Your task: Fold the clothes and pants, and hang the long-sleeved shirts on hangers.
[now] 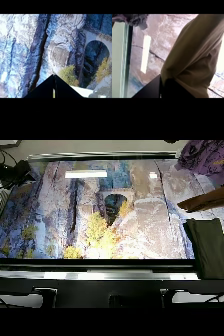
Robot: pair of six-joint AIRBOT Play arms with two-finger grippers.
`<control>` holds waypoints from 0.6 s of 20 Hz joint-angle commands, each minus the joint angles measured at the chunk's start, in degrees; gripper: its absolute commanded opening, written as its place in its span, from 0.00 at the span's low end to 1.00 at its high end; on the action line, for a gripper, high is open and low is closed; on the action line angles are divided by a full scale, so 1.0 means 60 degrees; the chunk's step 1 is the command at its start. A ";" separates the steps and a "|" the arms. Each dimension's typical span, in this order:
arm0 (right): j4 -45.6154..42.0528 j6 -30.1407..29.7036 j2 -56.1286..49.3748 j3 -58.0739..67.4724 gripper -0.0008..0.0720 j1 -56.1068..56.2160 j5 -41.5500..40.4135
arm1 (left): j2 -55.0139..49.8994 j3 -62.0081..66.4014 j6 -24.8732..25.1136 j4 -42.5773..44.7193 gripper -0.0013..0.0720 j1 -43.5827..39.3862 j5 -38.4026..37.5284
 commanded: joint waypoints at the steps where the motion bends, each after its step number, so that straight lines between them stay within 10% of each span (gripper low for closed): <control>1: -0.0962 0.0576 0.0175 0.0011 0.05 -0.0011 0.0674 | 0.0000 0.0000 -0.0004 -0.0011 0.04 0.0000 0.0000; 12: -0.3617 -0.1078 0.0583 0.0007 0.05 -0.0011 0.4054 | 0.0000 0.0000 0.0000 -0.0011 0.04 0.0000 -0.0251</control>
